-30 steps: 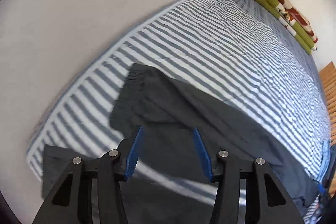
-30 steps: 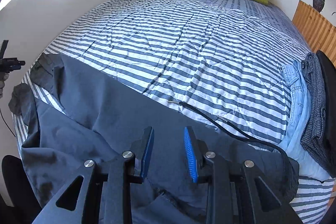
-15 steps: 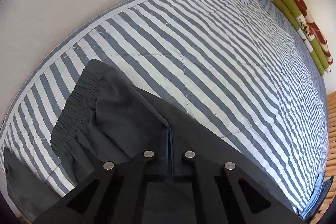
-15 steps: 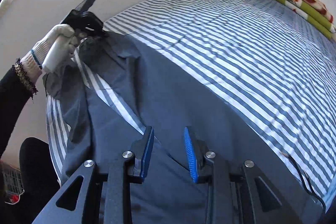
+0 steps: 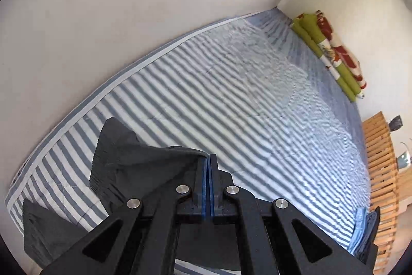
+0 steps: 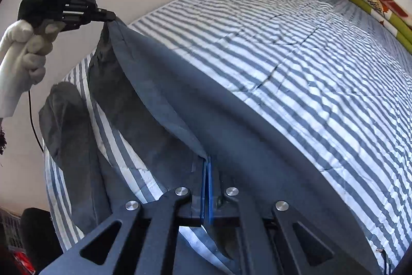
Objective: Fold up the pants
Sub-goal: 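Grasp a pant leg with the left gripper while the right gripper pulls the waistband flat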
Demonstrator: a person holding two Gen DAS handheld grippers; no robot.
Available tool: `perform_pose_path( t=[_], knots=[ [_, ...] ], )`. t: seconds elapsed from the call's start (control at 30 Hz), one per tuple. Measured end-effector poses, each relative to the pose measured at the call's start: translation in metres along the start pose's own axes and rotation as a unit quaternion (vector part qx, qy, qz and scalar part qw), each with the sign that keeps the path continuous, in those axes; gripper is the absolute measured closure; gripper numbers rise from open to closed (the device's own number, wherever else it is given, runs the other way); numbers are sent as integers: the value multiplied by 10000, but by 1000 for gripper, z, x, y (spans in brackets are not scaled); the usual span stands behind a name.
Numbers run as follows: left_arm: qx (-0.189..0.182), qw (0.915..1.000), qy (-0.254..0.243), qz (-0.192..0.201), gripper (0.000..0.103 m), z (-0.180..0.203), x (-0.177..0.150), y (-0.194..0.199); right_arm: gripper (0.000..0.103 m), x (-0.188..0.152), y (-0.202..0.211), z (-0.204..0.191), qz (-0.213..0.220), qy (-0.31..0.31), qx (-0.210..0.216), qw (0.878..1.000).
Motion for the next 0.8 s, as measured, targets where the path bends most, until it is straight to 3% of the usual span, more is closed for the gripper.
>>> perform_pose_path(
  t=[0.13, 0.23, 0.37, 0.47, 0.53, 0.6, 0.7, 0.77, 0.8],
  knots=[
    [-488, 9977, -277, 390, 103, 30, 2, 63, 102, 16, 67, 10, 589, 25, -189, 9981],
    [-483, 9969, -435, 450, 103, 19, -25, 102, 102, 18, 114, 6, 957, 20, -12, 9954],
    [82, 9986, -524, 39, 102, -36, -100, 122, 102, -17, 132, -26, 829, 334, 427, 9951],
    [583, 9954, -382, -653, 99, -94, -162, 107, 102, -68, 113, -63, 276, 696, 775, 9942],
    [803, 9907, -4, -1099, 87, -132, -195, 99, 100, -105, 92, -88, -253, 908, 992, 9906],
    [930, 9900, 76, -1062, 86, -149, -210, 105, 98, -135, 82, -101, -624, 1214, 1073, 9848],
    [891, 9926, -80, -818, 81, -139, -196, 110, 96, -145, 89, -92, -561, 1200, 1047, 9856],
    [836, 9934, -346, -710, 55, -115, -176, 104, 96, -139, 102, -74, -416, 808, 1114, 9896],
    [825, 9929, -538, -671, 50, -101, -175, 102, 96, -133, 110, -62, -291, 598, 1110, 9916]
  ],
)
Point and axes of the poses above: each gripper's, at about its wrist camera, not at the fingertips, and y roughly against the way its jaws point, z to its right, x to its top, the point moved 9 cm from there along -y, roughly the way its jaws point, and after that the axes turned 2 degrees about -x, right-handed, at the moved point
